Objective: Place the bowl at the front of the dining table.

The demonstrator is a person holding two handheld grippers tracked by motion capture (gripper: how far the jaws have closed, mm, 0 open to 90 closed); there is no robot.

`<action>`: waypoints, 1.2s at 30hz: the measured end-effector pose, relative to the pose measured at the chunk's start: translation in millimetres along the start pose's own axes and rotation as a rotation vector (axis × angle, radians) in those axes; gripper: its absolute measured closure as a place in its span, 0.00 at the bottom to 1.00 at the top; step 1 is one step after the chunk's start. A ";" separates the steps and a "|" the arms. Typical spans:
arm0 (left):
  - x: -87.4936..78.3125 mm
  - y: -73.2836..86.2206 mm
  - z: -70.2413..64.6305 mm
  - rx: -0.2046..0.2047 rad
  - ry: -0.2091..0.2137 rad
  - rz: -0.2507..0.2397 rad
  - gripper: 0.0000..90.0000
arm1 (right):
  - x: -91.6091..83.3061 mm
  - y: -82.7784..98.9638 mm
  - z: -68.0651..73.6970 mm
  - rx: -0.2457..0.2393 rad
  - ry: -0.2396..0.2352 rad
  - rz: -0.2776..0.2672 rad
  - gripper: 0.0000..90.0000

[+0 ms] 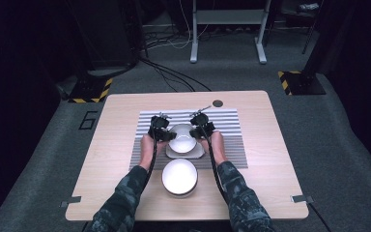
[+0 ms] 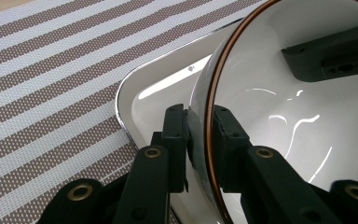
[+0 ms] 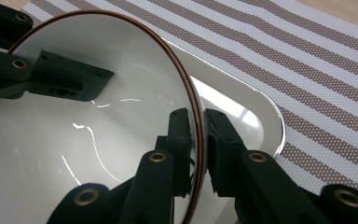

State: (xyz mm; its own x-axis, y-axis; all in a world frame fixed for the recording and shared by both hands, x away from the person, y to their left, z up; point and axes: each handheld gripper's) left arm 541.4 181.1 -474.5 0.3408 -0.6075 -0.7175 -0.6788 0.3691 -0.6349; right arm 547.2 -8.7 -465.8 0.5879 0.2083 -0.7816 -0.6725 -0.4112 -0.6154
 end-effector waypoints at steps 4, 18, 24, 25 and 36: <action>-1.2 -0.6 -0.7 0.004 -0.007 0.001 0.85 | 0.0 0.2 -1.1 0.002 0.004 0.003 0.89; -3.6 -1.3 -1.8 0.019 -0.035 -0.009 0.83 | -0.7 0.6 -4.4 0.035 0.020 -0.006 0.87; -3.1 -2.4 -3.7 0.022 -0.048 -0.007 0.80 | -2.3 0.8 -7.9 0.049 0.032 -0.010 0.86; -3.2 -2.4 -3.7 0.022 -0.048 -0.007 0.79 | -3.0 0.8 -8.5 0.052 0.035 -0.013 0.86; -8.1 -3.2 -3.9 0.017 -0.045 -0.016 0.64 | -5.9 0.1 -10.3 0.046 0.028 -0.018 0.81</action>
Point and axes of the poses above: each handheld gripper's, and its own axes: x roughly forward along the jaws, y roughly out of its underside, z roughly to its left, and after that the axes turned 13 degrees about y, right-handed
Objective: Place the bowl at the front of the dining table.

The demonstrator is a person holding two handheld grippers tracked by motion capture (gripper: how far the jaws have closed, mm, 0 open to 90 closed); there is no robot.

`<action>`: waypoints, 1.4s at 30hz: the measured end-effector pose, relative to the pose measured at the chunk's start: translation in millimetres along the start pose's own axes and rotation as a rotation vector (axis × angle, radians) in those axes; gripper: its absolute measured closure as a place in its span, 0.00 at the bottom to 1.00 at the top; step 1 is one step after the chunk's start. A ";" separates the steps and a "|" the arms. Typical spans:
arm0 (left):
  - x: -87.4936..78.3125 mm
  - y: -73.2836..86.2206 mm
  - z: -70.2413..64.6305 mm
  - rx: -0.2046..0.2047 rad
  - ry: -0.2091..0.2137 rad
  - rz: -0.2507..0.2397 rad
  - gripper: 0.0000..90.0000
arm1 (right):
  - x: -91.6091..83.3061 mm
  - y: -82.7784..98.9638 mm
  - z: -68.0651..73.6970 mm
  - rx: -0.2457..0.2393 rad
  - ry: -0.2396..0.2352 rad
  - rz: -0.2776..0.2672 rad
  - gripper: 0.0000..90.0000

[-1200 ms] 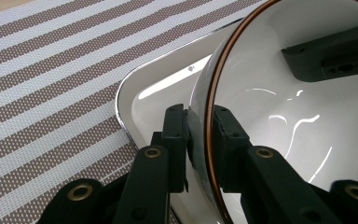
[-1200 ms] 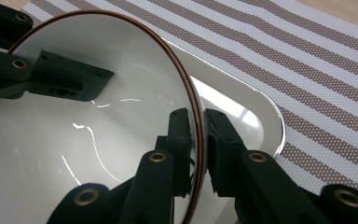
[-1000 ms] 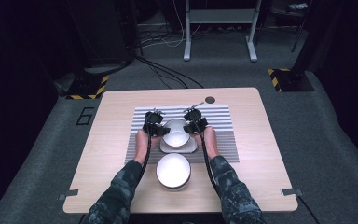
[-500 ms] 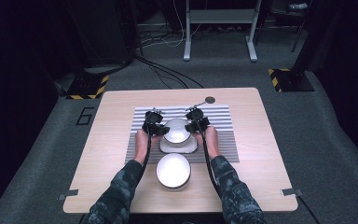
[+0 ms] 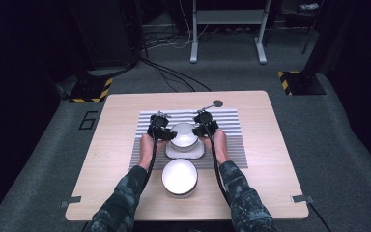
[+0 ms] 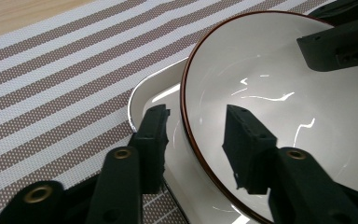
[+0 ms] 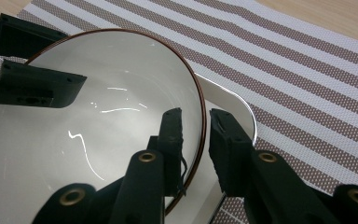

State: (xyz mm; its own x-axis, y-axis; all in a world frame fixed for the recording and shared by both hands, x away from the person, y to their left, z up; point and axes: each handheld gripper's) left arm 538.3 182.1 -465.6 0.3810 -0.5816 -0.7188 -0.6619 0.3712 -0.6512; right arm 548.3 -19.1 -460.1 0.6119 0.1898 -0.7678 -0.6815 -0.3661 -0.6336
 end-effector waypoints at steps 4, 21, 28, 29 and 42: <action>-3.6 0.3 1.5 -0.020 0.009 -0.014 0.48 | -0.4 0.5 0.4 0.011 -0.009 0.000 0.64; -30.1 4.6 -4.4 0.002 0.058 -0.005 0.08 | -26.3 6.3 -5.2 -0.019 -0.067 -0.064 0.09; -43.1 15.7 -5.5 0.009 0.058 -0.012 0.06 | -40.7 14.0 -9.4 -0.018 -0.072 -0.101 0.06; -46.1 17.5 -4.7 0.014 0.059 -0.011 0.05 | -42.6 15.2 -9.7 -0.017 -0.071 -0.107 0.06; -75.2 44.5 1.2 0.021 0.047 -0.034 0.04 | -76.8 36.3 -17.5 -0.031 -0.047 -0.170 0.05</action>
Point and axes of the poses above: each handheld gripper's, and its own axes: x roughly forward along the jaws, y roughly out of its underside, z roughly to its left, and after that the axes turned 13 degrees about y, right-handed
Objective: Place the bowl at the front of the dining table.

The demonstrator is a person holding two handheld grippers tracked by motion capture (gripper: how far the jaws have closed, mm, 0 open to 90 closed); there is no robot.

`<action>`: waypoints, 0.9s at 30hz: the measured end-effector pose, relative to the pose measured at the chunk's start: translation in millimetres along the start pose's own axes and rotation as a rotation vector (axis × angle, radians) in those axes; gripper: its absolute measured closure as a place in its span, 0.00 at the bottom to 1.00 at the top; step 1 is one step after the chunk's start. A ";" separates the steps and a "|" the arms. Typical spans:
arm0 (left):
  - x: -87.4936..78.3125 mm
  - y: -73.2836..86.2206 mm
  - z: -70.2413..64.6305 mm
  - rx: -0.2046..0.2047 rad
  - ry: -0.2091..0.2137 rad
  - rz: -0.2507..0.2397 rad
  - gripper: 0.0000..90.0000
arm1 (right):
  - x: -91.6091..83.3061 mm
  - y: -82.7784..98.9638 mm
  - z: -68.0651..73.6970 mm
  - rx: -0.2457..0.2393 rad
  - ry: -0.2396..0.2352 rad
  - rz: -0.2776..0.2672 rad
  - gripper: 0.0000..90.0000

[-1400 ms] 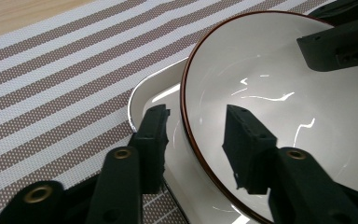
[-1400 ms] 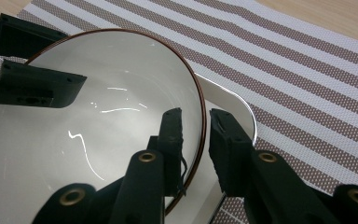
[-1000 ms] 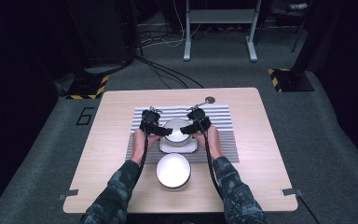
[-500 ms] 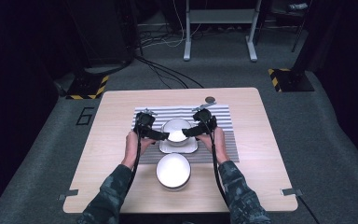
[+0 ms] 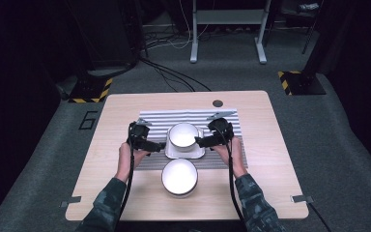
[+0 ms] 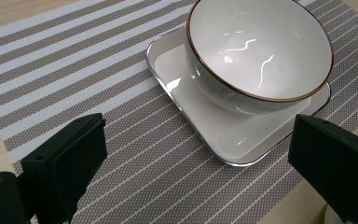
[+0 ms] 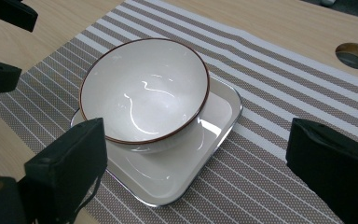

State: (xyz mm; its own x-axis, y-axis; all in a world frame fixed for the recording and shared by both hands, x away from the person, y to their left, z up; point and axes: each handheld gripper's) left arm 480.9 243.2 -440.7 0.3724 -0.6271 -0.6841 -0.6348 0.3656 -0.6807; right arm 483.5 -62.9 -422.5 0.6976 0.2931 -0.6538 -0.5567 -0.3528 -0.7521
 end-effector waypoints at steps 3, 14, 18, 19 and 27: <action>-7.5 6.7 2.7 -0.004 -0.009 -0.005 0.04 | -7.0 4.3 -1.7 -0.017 0.011 -0.014 0.05; -29.4 34.7 8.9 -0.019 -0.037 -0.015 0.03 | -34.2 25.7 -7.4 -0.036 0.040 -0.045 0.06; -35.9 47.0 13.2 -0.043 -0.045 -0.027 0.03 | -42.7 35.1 -11.9 -0.041 0.058 -0.050 0.05; -37.6 49.9 14.3 -0.043 -0.049 -0.023 0.03 | -44.2 37.0 -13.2 -0.037 0.060 -0.055 0.06; -47.1 72.7 16.9 -0.057 -0.064 -0.027 0.03 | -56.6 58.9 -26.6 -0.020 0.092 -0.062 0.06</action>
Point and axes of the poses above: each handheld gripper's, and its own axes: x roughly forward along the jaws, y roughly out of its underside, z roughly to its left, and after that the axes turned 13 degrees about y, right-handed
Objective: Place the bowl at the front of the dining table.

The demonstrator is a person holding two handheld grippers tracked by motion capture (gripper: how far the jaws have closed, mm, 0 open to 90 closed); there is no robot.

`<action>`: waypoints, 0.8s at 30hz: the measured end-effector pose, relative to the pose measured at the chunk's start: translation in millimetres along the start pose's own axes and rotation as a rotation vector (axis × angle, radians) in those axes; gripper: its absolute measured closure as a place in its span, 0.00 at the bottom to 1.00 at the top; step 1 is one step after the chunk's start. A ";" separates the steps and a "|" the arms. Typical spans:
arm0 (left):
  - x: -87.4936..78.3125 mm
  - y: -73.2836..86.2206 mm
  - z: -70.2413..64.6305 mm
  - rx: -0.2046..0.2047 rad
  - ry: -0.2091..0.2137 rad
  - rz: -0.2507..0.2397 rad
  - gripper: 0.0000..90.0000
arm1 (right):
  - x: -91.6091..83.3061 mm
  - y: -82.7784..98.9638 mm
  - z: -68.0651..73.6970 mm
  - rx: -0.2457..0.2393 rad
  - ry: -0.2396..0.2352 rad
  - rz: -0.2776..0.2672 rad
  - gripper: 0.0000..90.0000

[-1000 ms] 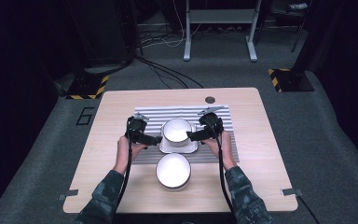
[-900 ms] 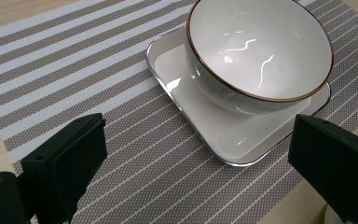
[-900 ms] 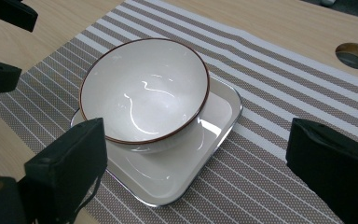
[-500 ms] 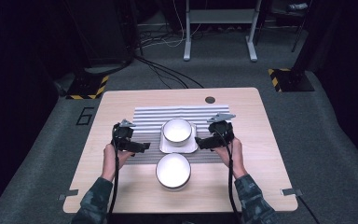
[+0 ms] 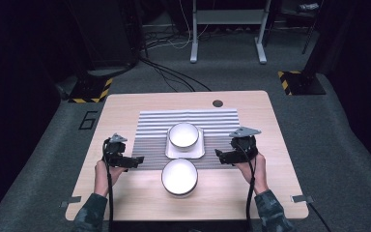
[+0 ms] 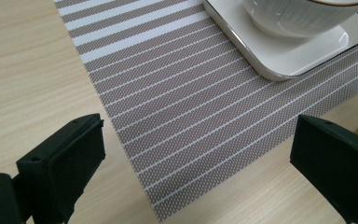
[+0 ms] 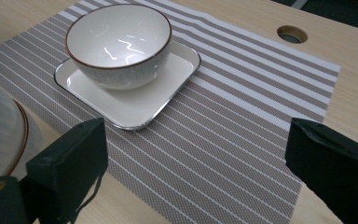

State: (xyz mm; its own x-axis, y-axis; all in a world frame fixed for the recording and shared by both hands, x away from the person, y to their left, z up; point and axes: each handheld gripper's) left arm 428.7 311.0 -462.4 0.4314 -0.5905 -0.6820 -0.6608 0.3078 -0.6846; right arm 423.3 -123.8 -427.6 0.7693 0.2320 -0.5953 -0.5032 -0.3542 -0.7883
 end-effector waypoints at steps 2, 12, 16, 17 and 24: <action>-1.7 4.8 0.2 -0.003 -0.002 0.000 0.02 | -3.5 5.6 -3.1 0.011 0.007 0.005 0.06; -12.8 31.8 5.0 -0.019 -0.028 0.001 0.02 | -15.9 34.3 -17.9 0.040 0.048 0.016 0.06; -16.5 43.3 7.9 -0.026 -0.041 0.011 0.02 | -18.5 46.0 -23.6 0.058 0.062 0.026 0.06; -17.1 46.0 8.7 -0.027 -0.042 0.013 0.02 | -19.0 48.8 -24.8 0.065 0.065 0.027 0.06; -20.2 63.9 12.0 -0.039 -0.053 0.000 0.01 | -21.8 68.7 -31.8 0.088 0.087 0.037 0.06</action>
State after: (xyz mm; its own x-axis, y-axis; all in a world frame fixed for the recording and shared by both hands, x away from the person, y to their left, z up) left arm 385.1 351.5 -495.4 0.4627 -0.5494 -0.6957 -0.6841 0.2779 -0.6744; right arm 384.4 -182.0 -463.8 0.7790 0.1390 -0.6114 -0.5615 -0.2793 -0.7789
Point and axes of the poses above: each handheld gripper's, and its own axes: x roughly forward along the jaws, y roughly out of its underside, z roughly to its left, and after that the axes turned 13 degrees about y, right-handed
